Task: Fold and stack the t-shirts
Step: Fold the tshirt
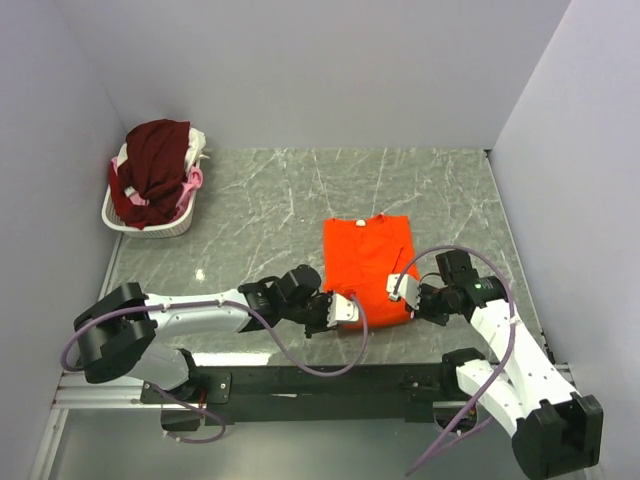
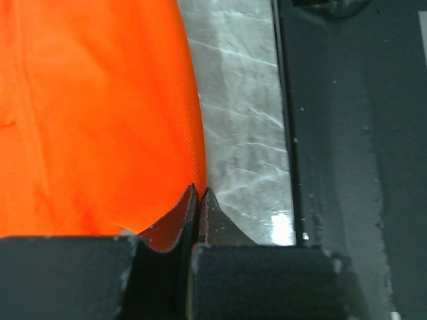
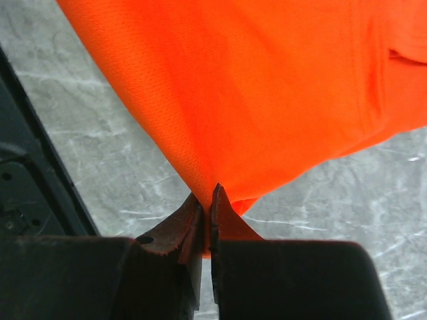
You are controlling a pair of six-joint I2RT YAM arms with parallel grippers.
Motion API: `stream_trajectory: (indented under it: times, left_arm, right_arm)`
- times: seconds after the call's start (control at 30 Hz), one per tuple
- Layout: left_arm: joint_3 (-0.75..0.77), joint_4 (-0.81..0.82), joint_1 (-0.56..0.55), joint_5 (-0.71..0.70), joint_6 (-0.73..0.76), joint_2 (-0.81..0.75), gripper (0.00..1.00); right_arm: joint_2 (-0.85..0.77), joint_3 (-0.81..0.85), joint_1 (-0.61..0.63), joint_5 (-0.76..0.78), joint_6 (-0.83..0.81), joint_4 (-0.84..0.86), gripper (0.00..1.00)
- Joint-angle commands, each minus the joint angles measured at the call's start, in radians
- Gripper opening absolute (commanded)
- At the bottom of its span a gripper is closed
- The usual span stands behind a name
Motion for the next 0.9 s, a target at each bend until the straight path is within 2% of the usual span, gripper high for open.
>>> stream_trajectory:
  times: [0.0,0.13,0.27,0.4,0.57,0.6,0.73,0.87]
  left_arm:
    - [0.039,-0.045,-0.021,-0.033,-0.053,0.011,0.01]
    - [0.065,-0.05,-0.029,-0.074,-0.02,-0.002,0.01]
    - [0.113,-0.09,-0.018,-0.157,0.075,-0.036,0.01]
    - [0.218,-0.108,0.079,-0.129,0.157,-0.025,0.01]
    - [0.395,-0.09,0.263,-0.084,0.243,0.105,0.01]
    - [0.419,-0.074,0.331,-0.041,0.24,0.135,0.01]
    - [0.588,0.022,0.464,-0.004,0.159,0.376,0.01]
    - [0.754,-0.013,0.521,0.011,0.1,0.579,0.01]
  right_arm:
    - [0.021,0.025,-0.006,0.049,-0.026,-0.045,0.0]
    - [-0.003,0.025,-0.005,0.058,-0.014,-0.029,0.0]
    - [0.026,0.111,-0.009,0.078,0.057,0.023,0.0]
    - [0.113,0.263,-0.022,0.092,0.138,0.089,0.0]
    - [0.342,0.487,-0.049,0.118,0.213,0.206,0.0]
    - [0.383,0.516,-0.055,0.118,0.222,0.223,0.0]
    - [0.681,0.719,-0.078,0.145,0.291,0.315,0.0]
    - [0.938,0.915,-0.085,0.156,0.33,0.298,0.0]
